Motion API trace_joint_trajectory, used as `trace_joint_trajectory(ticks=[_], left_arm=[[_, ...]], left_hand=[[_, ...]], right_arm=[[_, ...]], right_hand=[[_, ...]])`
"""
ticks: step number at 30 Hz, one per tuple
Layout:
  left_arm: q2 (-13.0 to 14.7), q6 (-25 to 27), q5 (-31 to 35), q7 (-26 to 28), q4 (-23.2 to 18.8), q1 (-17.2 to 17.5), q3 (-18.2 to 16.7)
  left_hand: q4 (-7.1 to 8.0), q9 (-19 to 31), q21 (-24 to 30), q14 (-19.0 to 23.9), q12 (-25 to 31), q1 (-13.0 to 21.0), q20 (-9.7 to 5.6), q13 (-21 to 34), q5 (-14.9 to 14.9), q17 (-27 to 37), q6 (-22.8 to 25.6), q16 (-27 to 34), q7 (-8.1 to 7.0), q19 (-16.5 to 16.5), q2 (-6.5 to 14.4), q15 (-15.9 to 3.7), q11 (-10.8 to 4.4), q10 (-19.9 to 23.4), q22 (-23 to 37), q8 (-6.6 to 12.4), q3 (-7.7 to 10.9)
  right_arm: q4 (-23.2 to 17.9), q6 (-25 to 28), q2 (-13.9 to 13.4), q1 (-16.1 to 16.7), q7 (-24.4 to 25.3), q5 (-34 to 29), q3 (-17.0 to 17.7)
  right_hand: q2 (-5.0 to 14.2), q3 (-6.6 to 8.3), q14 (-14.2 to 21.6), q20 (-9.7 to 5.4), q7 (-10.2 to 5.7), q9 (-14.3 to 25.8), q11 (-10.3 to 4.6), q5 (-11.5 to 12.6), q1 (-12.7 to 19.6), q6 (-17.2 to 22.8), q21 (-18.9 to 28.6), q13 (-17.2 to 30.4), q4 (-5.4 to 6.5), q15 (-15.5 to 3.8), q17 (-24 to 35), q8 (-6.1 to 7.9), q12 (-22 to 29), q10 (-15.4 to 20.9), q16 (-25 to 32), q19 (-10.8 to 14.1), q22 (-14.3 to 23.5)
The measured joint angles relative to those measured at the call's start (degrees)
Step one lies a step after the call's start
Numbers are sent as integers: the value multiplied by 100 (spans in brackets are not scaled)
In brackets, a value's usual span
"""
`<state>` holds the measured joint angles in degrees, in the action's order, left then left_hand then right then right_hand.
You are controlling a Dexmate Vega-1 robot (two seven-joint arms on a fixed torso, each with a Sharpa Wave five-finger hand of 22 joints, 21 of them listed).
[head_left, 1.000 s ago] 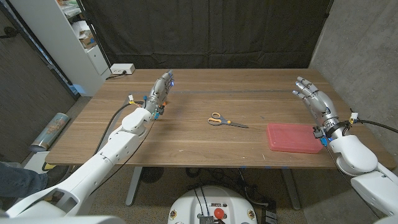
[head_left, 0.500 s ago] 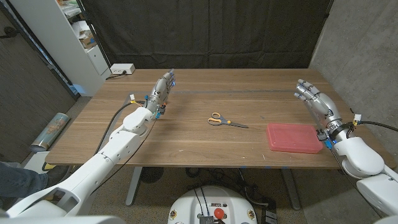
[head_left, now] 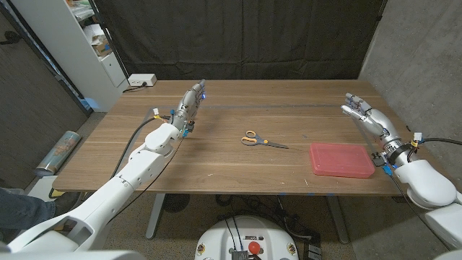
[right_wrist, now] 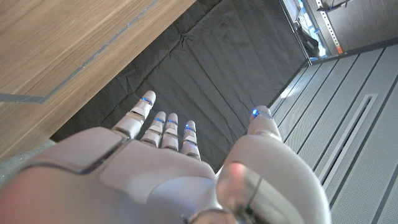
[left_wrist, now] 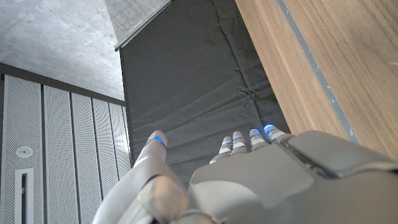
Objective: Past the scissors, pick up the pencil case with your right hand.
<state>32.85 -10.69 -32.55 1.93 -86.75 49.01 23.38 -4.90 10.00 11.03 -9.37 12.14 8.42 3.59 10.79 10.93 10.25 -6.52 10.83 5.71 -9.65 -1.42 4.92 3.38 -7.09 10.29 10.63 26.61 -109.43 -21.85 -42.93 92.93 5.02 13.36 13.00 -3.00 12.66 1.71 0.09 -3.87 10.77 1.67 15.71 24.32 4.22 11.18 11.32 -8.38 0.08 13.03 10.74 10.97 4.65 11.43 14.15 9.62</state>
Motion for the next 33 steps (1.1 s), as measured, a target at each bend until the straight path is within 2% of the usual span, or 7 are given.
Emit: trace_joint_trajectory(ticks=[8,18,33], left_arm=[[-7,34,12,-7,-1,-36,25],[-8,44,26,-15,-1,-52,34],[-37,44,35,-7,15,-53,45]], left_hand=[[-24,0,0,0,0,-32,30,0,0,0,19,0,-19,-30,32,0,0,0,-1,0,-24],[-23,0,0,0,0,-32,31,0,0,0,19,0,-19,-32,32,0,0,0,-1,0,-23],[-23,0,0,0,0,-32,31,0,0,0,19,0,-19,-32,32,0,0,0,-2,0,-23]], right_arm=[[-196,173,47,134,-31,-389,165],[-382,388,61,212,-103,-813,286],[-612,673,66,327,-223,-1409,507]], right_hand=[[-61,0,-93,0,-52,0,-32,88,61,-189,0,0,0,-11,0,-38,-34,-133,-21,0,0],[-108,0,-121,-30,-84,31,-125,172,108,-220,-44,0,1,-40,-26,-37,-34,-244,-20,-30,0],[-136,0,-186,-50,-114,30,-186,260,136,-250,-44,-14,1,-43,-26,-37,-34,-305,-19,-50,0]])
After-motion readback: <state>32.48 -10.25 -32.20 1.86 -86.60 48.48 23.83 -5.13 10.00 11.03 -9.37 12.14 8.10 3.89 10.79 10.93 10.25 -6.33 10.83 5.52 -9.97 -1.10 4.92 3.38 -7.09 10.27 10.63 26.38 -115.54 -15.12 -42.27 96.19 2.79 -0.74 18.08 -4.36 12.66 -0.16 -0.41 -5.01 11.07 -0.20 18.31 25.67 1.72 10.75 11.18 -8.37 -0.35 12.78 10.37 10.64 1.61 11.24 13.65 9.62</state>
